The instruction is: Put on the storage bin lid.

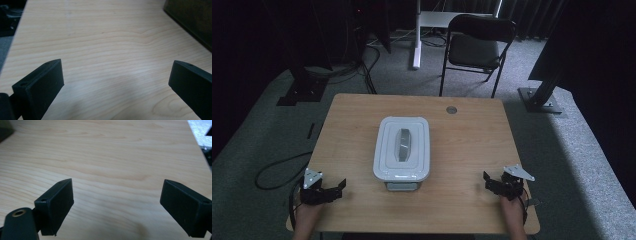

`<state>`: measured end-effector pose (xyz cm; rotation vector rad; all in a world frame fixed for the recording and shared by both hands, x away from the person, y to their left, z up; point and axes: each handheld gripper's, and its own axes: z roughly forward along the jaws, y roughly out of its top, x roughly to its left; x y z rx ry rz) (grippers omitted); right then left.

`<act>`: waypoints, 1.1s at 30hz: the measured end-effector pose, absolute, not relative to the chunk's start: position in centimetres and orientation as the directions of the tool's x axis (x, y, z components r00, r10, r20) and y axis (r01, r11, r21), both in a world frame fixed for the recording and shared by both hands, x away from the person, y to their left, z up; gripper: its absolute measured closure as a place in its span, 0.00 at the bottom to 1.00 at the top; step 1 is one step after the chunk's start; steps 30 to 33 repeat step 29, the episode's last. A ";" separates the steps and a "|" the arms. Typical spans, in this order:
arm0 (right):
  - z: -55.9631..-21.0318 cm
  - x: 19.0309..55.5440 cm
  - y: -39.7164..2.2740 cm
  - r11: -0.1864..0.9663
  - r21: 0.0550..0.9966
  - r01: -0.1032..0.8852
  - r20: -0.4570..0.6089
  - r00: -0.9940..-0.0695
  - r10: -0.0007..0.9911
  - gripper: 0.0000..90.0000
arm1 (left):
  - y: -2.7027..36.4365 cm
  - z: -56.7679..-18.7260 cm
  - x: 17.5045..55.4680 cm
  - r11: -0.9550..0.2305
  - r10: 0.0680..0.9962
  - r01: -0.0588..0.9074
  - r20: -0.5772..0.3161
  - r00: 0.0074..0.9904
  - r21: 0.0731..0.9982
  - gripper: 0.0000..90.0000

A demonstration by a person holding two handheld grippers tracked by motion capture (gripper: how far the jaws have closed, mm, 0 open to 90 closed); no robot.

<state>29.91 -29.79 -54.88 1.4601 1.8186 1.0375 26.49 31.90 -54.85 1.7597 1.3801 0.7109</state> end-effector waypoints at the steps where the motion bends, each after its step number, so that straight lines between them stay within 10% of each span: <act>1: -55.0 29.8 -30.0 0.097 0.846 0.524 0.033 -0.232 0.972 0.12 | 32.1 -54.9 26.3 -0.108 0.968 0.532 -0.034 0.250 0.840 0.01; 23: -55.9 27.6 -33.3 -0.001 0.847 0.532 0.044 -0.069 0.997 0.12 | 35.3 -55.0 24.5 0.042 0.995 0.519 0.010 -0.097 0.854 0.01; 33: -55.9 27.7 -33.3 -0.004 0.844 0.536 0.049 -0.069 0.996 0.12 | 35.7 -54.9 24.4 0.069 0.995 0.484 -0.023 -0.100 0.872 0.01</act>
